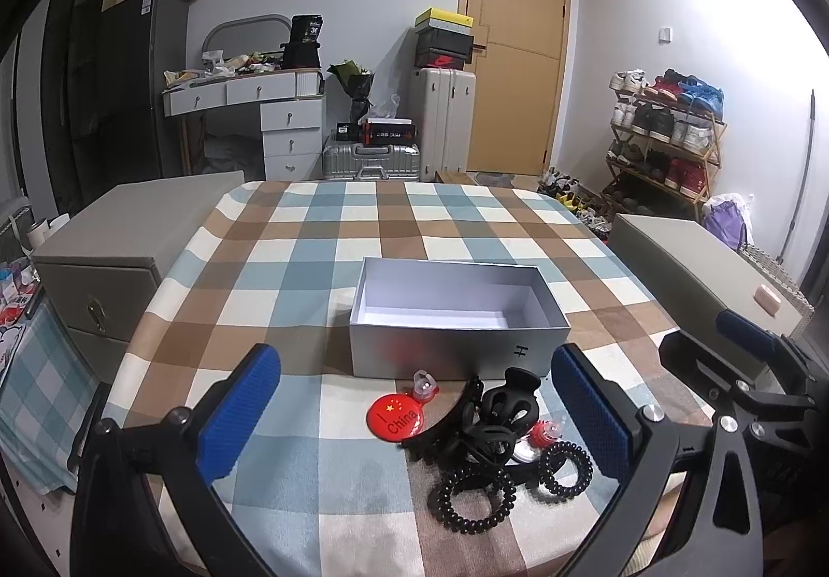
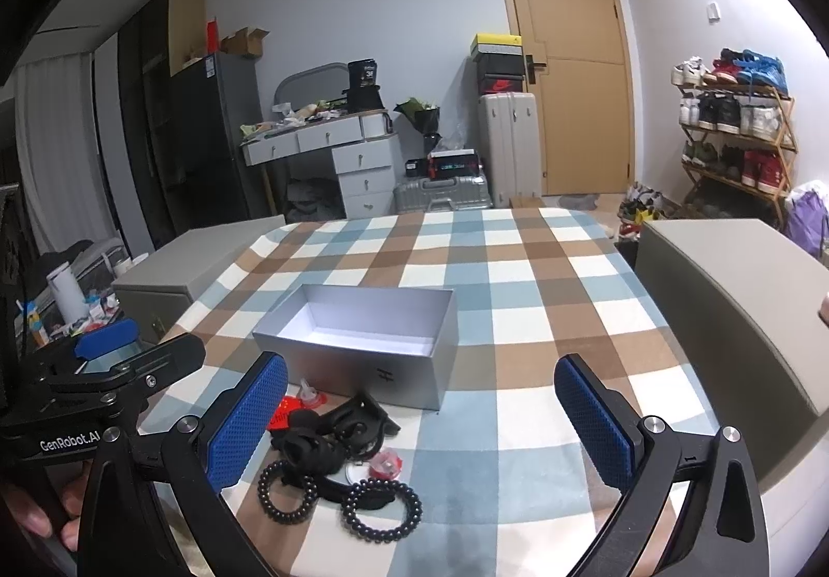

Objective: Organize jewelry

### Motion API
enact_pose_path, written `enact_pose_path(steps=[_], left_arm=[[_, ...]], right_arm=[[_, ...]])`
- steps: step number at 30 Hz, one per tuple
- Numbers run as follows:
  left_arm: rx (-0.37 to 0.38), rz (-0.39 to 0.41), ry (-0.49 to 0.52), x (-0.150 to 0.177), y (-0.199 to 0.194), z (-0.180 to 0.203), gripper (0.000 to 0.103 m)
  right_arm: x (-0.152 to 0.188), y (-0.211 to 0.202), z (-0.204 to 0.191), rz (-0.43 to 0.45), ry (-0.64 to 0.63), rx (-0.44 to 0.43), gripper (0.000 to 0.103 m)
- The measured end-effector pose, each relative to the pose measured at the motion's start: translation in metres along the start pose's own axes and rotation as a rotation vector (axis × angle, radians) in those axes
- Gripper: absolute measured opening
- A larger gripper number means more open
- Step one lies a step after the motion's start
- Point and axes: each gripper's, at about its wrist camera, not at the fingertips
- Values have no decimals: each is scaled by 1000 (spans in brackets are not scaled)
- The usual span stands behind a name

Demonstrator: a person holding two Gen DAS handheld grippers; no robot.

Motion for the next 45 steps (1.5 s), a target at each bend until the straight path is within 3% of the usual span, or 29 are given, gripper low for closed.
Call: enact_pose_path(steps=[45], left_arm=[[22,-41,0,10,7,-3,102]], right_arm=[[5,5,4,-14,17,-14,103]])
Point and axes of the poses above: each gripper's, at about its wrist camera, not at the fingertips, and y roughly the way its jaws point, z to its right, x to its underside, and after that the axes turned 12 degrees about -z, right-handed
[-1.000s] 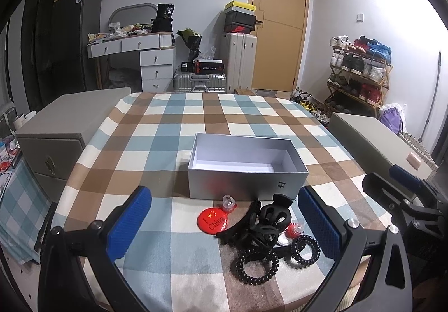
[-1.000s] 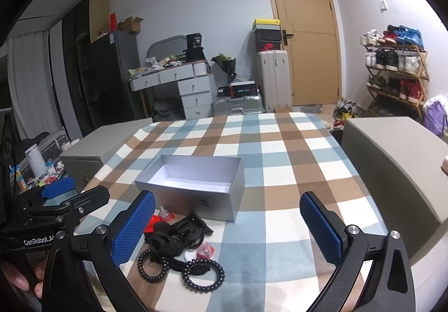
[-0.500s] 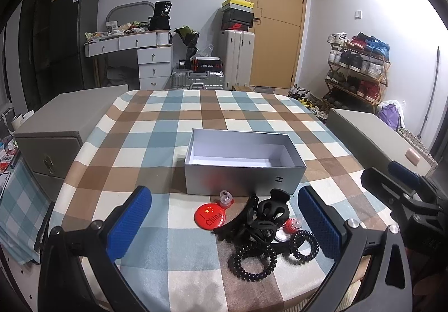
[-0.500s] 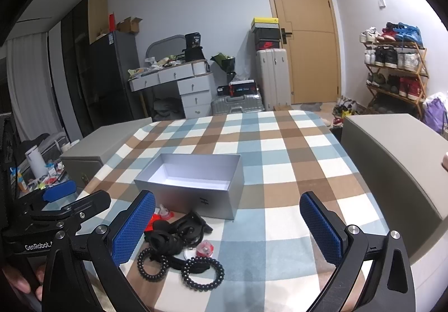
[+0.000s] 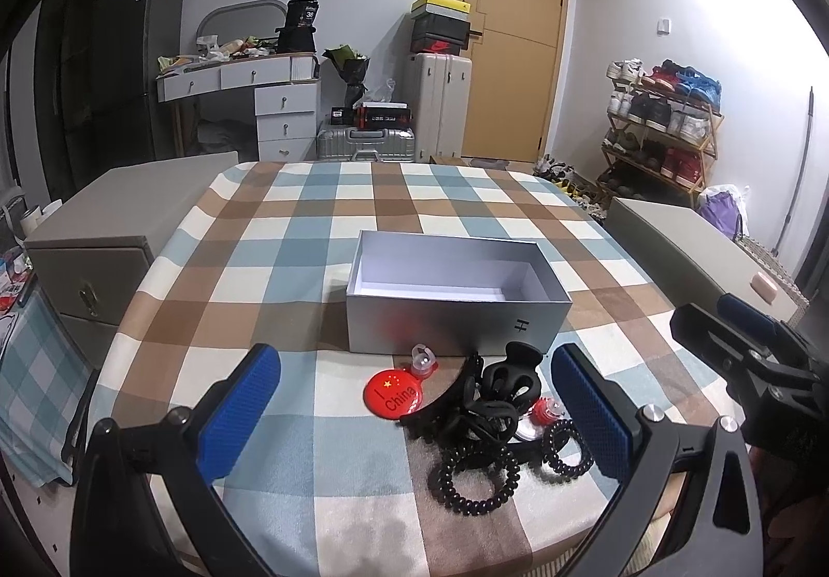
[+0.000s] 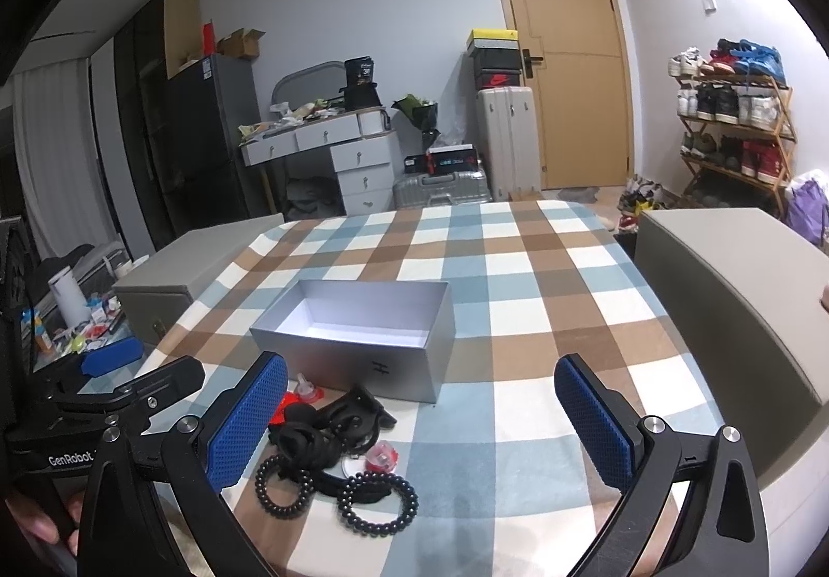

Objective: Organize jewelry

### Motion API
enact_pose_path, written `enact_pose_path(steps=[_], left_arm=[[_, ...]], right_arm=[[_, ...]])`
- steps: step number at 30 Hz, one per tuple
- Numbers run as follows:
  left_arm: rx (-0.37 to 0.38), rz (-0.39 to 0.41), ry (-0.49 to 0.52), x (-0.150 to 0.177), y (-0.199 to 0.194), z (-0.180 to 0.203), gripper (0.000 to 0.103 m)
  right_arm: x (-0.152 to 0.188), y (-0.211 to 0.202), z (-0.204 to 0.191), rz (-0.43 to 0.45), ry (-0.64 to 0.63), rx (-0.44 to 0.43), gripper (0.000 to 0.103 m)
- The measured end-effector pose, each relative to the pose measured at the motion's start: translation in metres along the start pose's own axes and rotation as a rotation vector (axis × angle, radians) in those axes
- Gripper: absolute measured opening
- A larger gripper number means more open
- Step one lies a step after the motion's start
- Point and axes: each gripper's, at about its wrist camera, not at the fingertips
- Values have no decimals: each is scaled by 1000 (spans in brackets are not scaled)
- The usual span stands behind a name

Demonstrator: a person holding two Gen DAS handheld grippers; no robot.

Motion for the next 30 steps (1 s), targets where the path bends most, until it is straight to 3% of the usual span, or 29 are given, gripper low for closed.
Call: enact_pose_path(steps=[12,20,26,30], left_arm=[[45,-32,-16,6,8,-11,102],[60,-75,-52,17,20,-28,102],[65,-109,-43,26,29,-32,102],[67,-123,-37,30,33,-33,102]], right_arm=[[1,14,4,-45,10,-41,103],[5,49,4,-161,18,-173,103],[8,82,-1,-245,2,-247,95],[8,102,0,-295,30,-298,84]])
Point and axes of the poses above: each gripper's, at about its wrist camera, not at the fingertips, and y roughly the way its jaws point, z to its right, x to its underside, and after that the axes turned 12 degrees about -z, right-handed
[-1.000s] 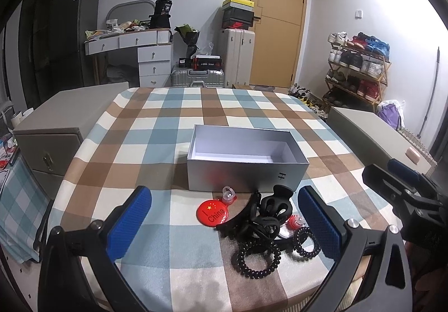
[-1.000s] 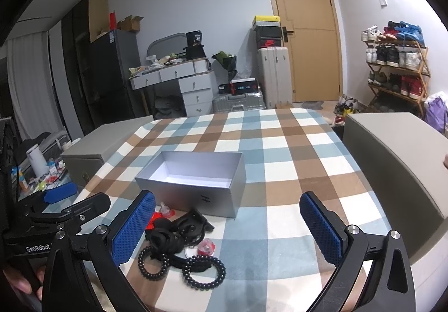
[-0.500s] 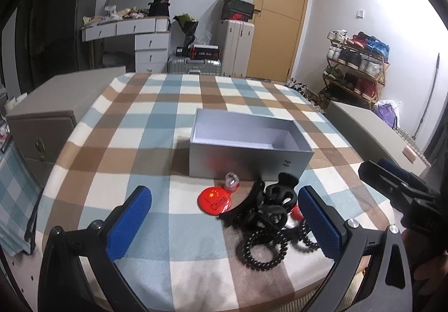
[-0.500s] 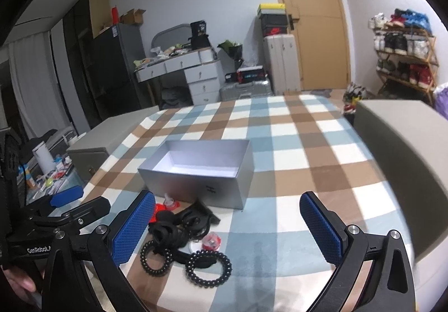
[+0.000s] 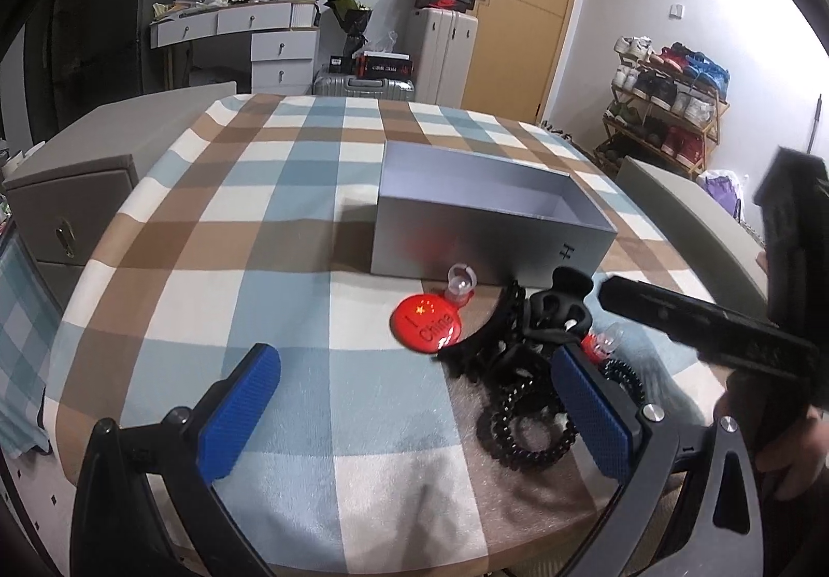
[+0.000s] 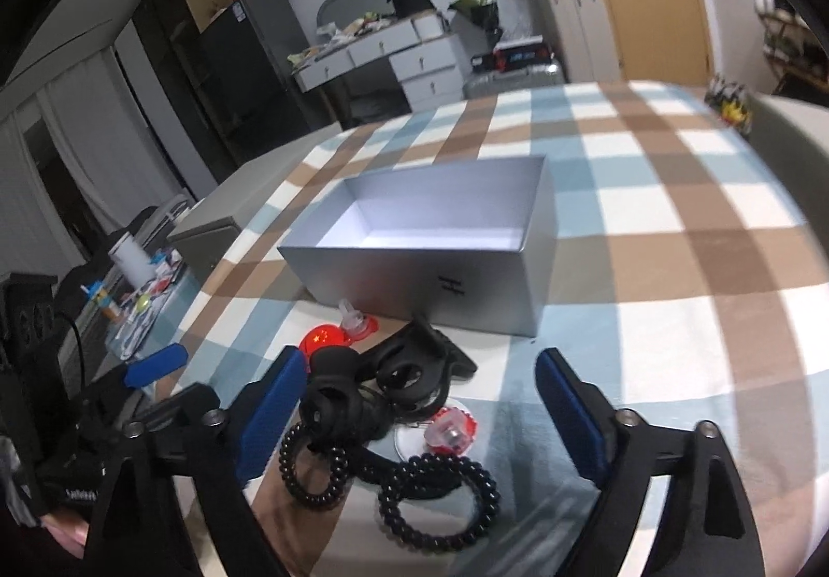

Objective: Organize jewelry

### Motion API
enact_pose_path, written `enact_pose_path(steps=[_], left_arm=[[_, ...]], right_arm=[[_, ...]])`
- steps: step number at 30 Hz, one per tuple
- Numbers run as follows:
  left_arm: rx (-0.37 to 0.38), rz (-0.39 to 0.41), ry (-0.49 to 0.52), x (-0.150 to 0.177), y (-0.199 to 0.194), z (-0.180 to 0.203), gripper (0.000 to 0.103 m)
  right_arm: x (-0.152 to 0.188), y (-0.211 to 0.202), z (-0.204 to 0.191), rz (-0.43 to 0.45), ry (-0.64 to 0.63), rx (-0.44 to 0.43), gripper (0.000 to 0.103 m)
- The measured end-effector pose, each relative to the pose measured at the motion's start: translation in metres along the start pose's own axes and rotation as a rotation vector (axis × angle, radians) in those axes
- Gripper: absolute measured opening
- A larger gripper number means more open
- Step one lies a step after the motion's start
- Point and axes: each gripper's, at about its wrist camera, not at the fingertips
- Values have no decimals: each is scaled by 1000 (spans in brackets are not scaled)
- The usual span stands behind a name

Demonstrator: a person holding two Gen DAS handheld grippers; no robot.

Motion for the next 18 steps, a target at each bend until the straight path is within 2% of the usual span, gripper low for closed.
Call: enact_pose_path(steps=[6,10,13,15,18], left_arm=[[1,-21,-9,3,6,-5,102],[-3,-30,4,5,9,-5,102],[1,-34,6,6,10,-4,102],[-2,-35,10,6,11,-3,102],[-9,-28,22,5,9,-1,102]], right_arm=[[-9,16,1,-41,8,-25,65],[-13,23,-1,-51,3,-28,58],[-15,26,0,-59,2,-27,48],[-16,28,0,-65,2,-15,35],[-15,30,3,-75,8,5,26]])
Point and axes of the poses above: each gripper's, at about its wrist camera, not at the fingertips, and y roughly the way its jaws point, z to its right, x to its underside, and after that the axes turned 12 degrees about -z, right-handed
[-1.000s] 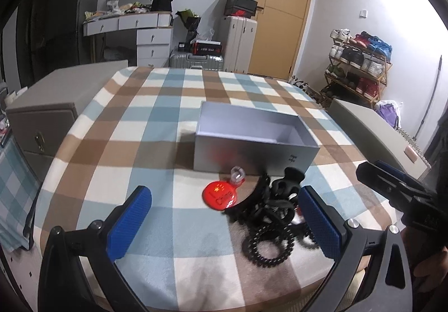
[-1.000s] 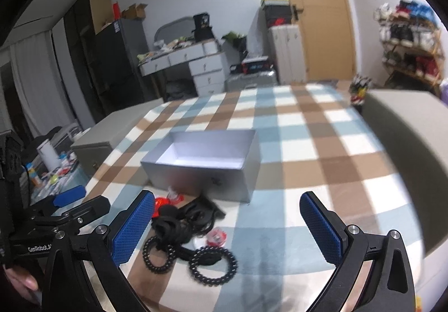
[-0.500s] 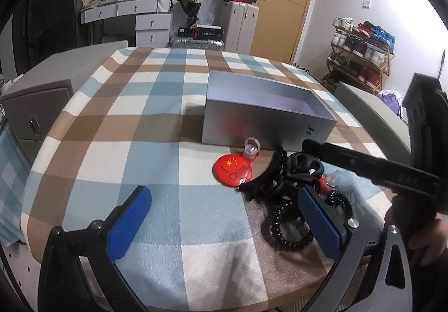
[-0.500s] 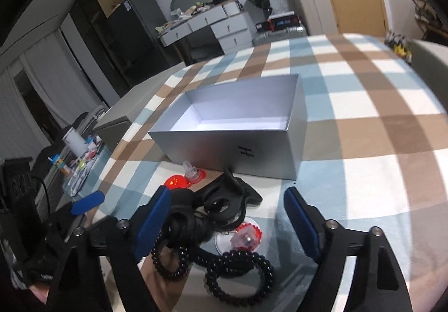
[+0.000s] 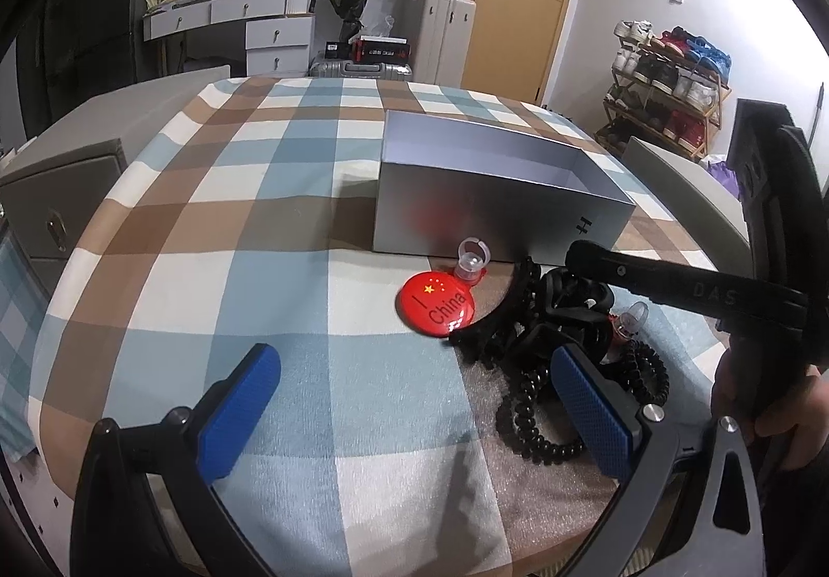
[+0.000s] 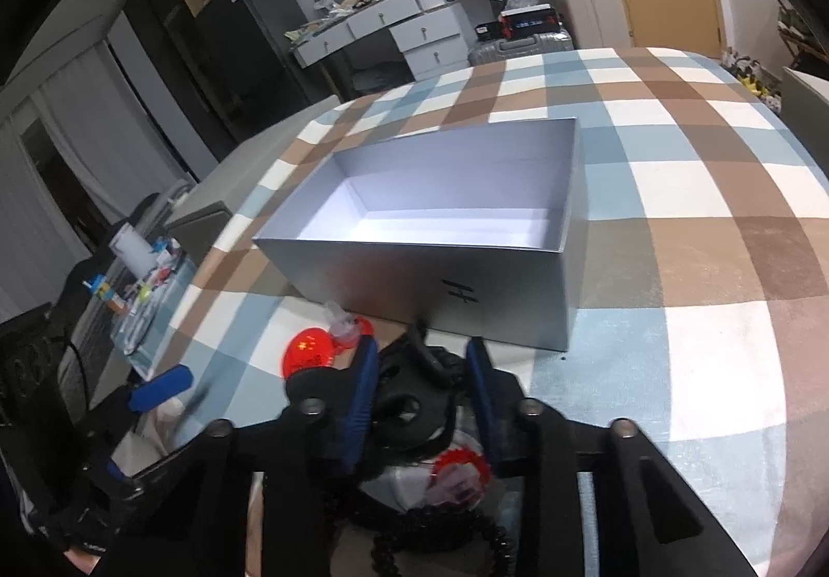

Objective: Organize jewelry

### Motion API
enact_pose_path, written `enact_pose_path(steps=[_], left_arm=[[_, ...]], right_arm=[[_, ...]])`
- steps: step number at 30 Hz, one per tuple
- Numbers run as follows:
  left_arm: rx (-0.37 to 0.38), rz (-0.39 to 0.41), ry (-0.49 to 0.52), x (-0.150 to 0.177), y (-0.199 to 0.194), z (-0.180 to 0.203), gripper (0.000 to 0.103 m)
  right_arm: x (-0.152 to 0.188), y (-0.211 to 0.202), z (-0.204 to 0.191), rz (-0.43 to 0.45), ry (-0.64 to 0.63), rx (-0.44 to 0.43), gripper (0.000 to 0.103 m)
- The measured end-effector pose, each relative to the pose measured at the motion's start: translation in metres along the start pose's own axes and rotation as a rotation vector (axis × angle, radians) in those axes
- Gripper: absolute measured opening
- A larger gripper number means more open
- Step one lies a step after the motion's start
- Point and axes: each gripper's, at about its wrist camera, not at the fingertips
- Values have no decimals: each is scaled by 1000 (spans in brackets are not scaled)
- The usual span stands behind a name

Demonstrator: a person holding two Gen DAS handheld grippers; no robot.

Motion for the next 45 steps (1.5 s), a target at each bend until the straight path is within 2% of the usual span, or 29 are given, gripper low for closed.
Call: enact_pose_path(steps=[2,10,11,13,18,22,23,25,29,34,40,45], left_arm=[[-5,6,17,0,-1,3,102],[56,3,57,-9,-5,10,101],[75,-5,58,-10,-4,12,101],[107,-24,65,-15,-1,16,101],[119,-59,127,-22,7,32,101],[154,-91,181,-29,14,43,100],[159,-103,191,-30,17,45,97],[166,-127,210,-32,21,49,83],[194,-168,210,-34,28,49,73],[226,-203,201,-33,29,48,52],[213,-205,217,-31,28,48,40],[205,-194,219,-31,26,48,39]], right_arm=[[1,-3,2,8,3,-13,22],[6,-23,0,84,-20,-13,16],[7,-26,0,91,-20,-16,4],[8,-31,2,105,-20,-17,4],[12,-34,8,105,-17,-13,4],[16,-46,16,137,4,-21,4],[18,-50,17,146,7,-19,4],[22,-57,19,161,9,-15,4],[27,-66,20,173,1,6,4],[29,-71,23,186,11,-4,4],[29,-70,22,186,19,-11,4],[29,-71,20,189,15,-11,4]])
Point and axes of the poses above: each gripper's, at about its wrist camera, not at the fingertips, and y roughly the way its jaws point, z to its right, x to its underside, and after that the axes turned 12 degrees about -z, right-handed
